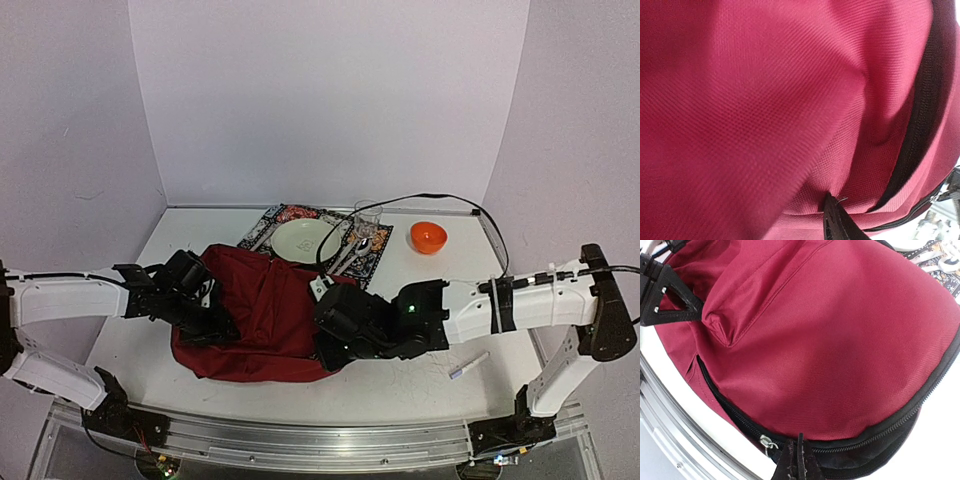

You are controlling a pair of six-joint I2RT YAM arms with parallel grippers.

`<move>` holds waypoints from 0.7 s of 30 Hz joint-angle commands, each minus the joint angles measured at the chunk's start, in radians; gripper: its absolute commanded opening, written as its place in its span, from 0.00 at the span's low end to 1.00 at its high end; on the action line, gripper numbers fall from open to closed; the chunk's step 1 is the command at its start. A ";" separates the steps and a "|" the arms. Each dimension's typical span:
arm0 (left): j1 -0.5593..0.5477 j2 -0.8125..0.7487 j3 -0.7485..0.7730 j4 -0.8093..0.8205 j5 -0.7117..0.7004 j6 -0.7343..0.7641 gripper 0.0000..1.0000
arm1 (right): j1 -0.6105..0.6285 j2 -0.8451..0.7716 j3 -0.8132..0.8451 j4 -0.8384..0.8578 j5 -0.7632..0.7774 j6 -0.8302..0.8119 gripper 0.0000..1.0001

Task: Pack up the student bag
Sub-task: Zip the student bag into the largest pocket of the bag, then hold the largest pocket of the student bag.

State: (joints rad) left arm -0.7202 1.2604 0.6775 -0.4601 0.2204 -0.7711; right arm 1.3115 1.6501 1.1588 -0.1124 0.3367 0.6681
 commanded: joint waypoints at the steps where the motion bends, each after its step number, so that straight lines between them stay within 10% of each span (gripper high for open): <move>1: 0.005 -0.081 0.104 -0.046 -0.102 0.138 0.48 | -0.003 0.034 0.114 -0.042 0.029 -0.025 0.00; 10: -0.147 -0.129 0.190 -0.044 -0.068 0.440 0.72 | -0.019 0.027 0.134 -0.030 0.014 0.020 0.00; 21: -0.223 -0.170 0.140 0.094 0.059 0.835 0.73 | -0.027 0.003 0.109 0.017 -0.018 0.044 0.00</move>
State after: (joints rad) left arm -0.9064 1.1175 0.8290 -0.4711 0.2218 -0.1491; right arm 1.2896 1.6859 1.2739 -0.1110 0.3148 0.6961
